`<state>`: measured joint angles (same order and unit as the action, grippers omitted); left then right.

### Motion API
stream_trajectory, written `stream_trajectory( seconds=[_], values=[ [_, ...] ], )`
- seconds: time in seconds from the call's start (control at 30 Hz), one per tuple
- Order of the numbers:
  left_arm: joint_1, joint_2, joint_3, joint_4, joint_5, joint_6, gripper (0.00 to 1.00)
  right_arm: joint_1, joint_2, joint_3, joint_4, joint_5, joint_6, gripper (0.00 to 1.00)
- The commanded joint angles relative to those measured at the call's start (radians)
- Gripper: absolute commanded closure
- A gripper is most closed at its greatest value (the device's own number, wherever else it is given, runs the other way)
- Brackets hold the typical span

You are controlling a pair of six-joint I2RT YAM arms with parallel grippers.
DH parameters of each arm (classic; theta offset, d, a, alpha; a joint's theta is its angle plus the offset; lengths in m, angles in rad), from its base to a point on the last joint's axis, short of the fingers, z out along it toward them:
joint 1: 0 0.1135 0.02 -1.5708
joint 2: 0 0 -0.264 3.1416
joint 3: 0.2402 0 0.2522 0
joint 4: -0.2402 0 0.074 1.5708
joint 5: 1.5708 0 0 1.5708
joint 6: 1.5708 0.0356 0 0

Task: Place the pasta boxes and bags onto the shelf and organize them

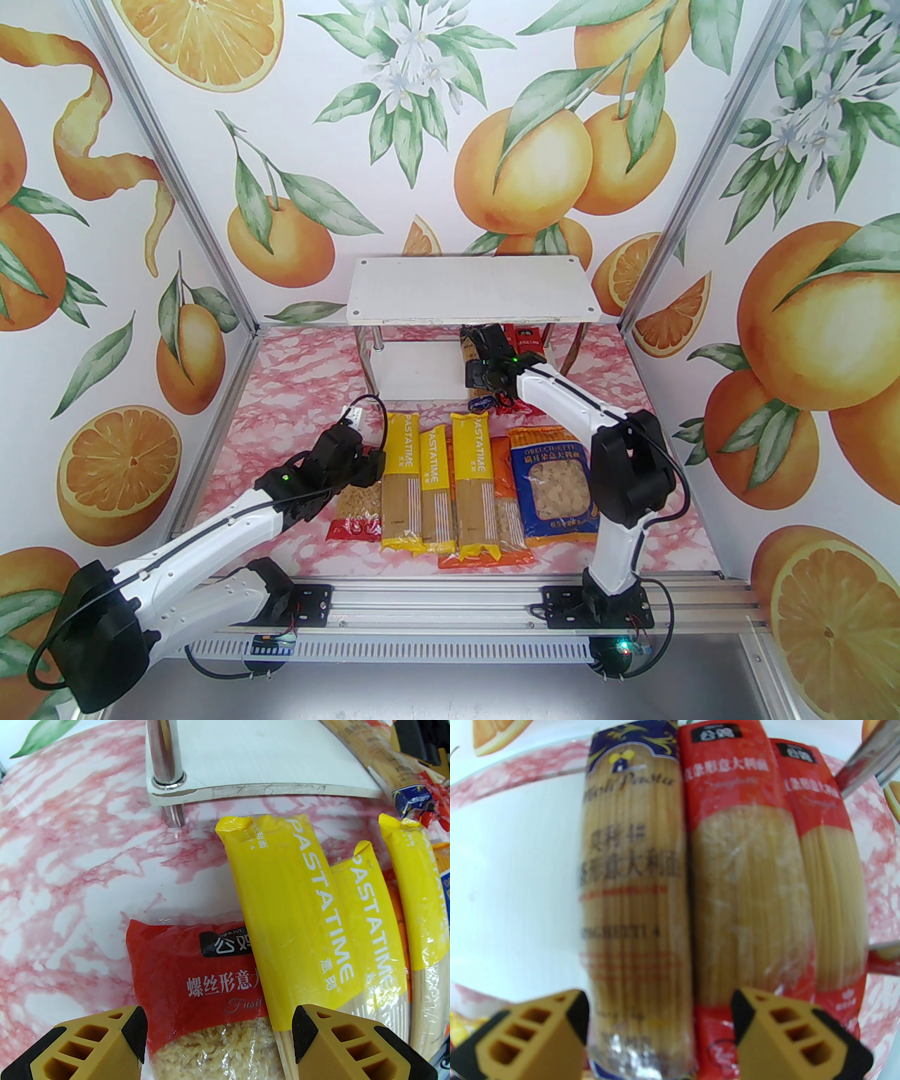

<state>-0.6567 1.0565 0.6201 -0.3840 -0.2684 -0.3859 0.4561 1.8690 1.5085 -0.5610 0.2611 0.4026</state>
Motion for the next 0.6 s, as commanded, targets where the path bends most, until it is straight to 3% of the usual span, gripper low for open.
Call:
stream_trajectory(
  seconds=[0.0,0.57],
  values=[
    [0.005,0.007,0.044,0.03,0.007,0.015,0.28,-0.006,-0.053,-0.009,0.061,-0.012,-0.005,0.27],
    [0.01,0.026,0.069,0.053,0.011,0.042,0.26,0.0,-0.076,-0.022,0.056,-0.03,-0.009,0.26]
  ],
)
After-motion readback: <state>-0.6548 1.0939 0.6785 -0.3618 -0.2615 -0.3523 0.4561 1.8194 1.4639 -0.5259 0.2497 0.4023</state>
